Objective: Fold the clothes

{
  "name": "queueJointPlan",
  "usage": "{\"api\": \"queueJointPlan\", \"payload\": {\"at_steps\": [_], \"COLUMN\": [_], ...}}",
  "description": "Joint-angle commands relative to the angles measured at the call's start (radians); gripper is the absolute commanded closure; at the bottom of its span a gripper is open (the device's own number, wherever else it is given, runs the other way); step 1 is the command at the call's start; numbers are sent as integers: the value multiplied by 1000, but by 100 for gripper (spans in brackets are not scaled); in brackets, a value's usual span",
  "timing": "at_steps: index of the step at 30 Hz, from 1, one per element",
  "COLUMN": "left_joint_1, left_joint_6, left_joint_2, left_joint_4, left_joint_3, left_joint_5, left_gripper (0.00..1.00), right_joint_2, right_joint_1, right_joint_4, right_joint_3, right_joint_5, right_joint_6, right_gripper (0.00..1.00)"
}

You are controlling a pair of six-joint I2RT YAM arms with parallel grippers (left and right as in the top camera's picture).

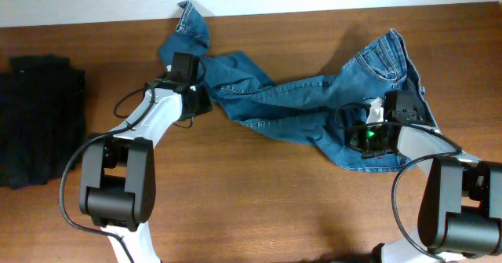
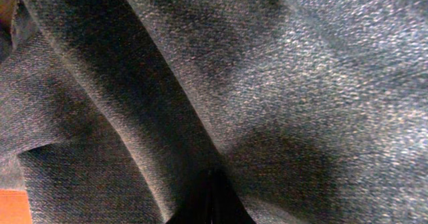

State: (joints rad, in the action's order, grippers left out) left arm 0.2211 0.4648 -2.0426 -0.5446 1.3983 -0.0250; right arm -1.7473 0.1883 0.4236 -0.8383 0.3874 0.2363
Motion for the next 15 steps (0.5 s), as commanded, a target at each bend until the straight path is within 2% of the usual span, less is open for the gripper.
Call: {"api": "queueJointPlan", "payload": {"at_steps": [1, 15], "left_joint_1": [-11, -10], "left_joint_6": [2, 19], "left_joint_2": [-14, -22], "left_joint_4": [18, 89], "left_joint_3": [-10, -10], "left_joint_5": [-40, -60], "left_gripper": [50, 50], "right_joint_2": [-127, -127], "right_joint_1": [-31, -31], "right_joint_4": [50, 51], "right_joint_3": [114, 114], "right_joint_5": [-66, -65], "right_joint_6": [5, 6], "right_gripper": [94, 95]}}
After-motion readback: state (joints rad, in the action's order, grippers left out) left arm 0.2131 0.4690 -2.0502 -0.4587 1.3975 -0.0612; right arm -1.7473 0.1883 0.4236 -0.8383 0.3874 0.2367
